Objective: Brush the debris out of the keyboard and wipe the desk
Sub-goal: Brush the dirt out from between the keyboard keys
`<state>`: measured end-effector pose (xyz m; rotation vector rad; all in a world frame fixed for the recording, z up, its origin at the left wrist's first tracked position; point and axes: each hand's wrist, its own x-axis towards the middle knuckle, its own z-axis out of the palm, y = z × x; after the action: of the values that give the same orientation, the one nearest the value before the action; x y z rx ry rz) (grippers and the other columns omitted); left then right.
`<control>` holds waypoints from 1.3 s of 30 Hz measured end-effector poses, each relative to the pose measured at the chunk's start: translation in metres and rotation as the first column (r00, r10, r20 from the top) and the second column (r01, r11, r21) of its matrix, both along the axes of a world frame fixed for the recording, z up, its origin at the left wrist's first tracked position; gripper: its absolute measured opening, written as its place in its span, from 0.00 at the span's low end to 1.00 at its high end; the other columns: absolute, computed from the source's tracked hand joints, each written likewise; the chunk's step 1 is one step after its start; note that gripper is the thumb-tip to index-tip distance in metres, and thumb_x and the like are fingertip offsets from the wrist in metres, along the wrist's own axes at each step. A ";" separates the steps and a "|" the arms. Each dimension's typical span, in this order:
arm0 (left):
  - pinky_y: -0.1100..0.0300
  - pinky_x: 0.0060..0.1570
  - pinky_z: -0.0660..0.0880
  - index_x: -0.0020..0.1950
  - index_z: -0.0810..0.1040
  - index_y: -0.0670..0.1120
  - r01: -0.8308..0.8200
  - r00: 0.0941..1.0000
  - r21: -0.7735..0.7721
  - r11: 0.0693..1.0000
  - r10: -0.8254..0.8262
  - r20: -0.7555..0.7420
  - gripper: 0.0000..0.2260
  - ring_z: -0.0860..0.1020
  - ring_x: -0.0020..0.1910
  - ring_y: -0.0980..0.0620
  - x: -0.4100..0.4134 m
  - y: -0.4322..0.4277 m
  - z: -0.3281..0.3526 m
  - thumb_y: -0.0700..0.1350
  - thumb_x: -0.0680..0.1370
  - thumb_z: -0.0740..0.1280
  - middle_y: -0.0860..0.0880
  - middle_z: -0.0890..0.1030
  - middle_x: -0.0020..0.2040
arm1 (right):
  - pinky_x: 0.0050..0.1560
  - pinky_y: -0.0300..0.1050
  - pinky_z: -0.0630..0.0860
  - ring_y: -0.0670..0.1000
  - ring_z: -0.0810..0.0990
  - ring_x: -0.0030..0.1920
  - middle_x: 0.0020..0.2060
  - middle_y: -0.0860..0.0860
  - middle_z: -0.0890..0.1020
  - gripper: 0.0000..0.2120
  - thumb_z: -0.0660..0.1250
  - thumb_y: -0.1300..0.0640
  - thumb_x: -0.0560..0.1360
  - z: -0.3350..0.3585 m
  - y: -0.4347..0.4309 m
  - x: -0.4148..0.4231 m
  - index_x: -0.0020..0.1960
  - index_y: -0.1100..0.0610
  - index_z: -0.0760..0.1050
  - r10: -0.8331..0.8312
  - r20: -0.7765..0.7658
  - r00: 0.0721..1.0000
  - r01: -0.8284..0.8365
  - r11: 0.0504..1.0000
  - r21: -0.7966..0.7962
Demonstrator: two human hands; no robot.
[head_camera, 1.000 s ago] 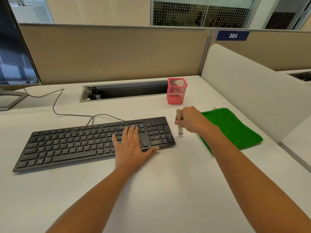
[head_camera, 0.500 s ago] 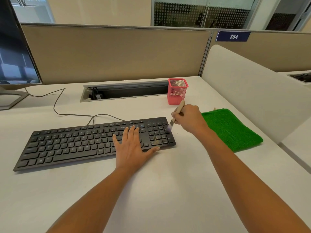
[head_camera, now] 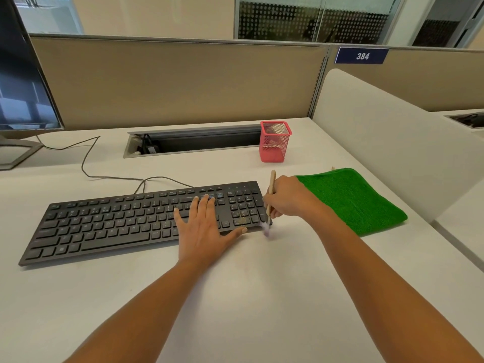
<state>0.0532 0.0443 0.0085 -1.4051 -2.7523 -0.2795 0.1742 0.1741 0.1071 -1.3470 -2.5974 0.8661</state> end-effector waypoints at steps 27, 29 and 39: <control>0.38 0.72 0.43 0.77 0.50 0.47 0.002 1.000 -0.004 1.000 -0.002 0.001 0.56 0.46 0.77 0.51 0.002 -0.002 0.003 0.78 0.58 0.29 0.51 0.51 0.78 | 0.47 0.40 0.73 0.49 0.77 0.46 0.46 0.52 0.82 0.09 0.66 0.56 0.76 0.009 -0.023 -0.020 0.51 0.58 0.82 0.244 -0.244 0.938 -0.231 0.969 0.082; 0.38 0.72 0.42 0.78 0.49 0.47 0.006 1.000 -0.009 1.000 -0.006 0.000 0.56 0.46 0.77 0.51 0.002 -0.002 0.003 0.78 0.58 0.28 0.51 0.51 0.78 | 0.49 0.40 0.71 0.49 0.77 0.47 0.50 0.54 0.82 0.08 0.66 0.57 0.76 0.006 -0.026 -0.022 0.51 0.58 0.81 0.275 -0.212 0.938 -0.271 0.961 0.048; 0.38 0.72 0.43 0.77 0.50 0.47 0.003 1.000 -0.007 1.000 -0.003 0.003 0.56 0.46 0.77 0.51 0.002 -0.002 0.002 0.78 0.58 0.31 0.51 0.51 0.78 | 0.44 0.46 0.71 0.56 0.78 0.47 0.50 0.59 0.80 0.12 0.64 0.55 0.77 0.012 -0.002 -0.011 0.53 0.64 0.78 0.084 -0.018 0.996 -0.079 0.977 0.196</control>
<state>0.0550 0.0426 0.0109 -1.4116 -2.7566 -0.2734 0.1628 0.1724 0.1189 -1.1775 -2.6529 0.6143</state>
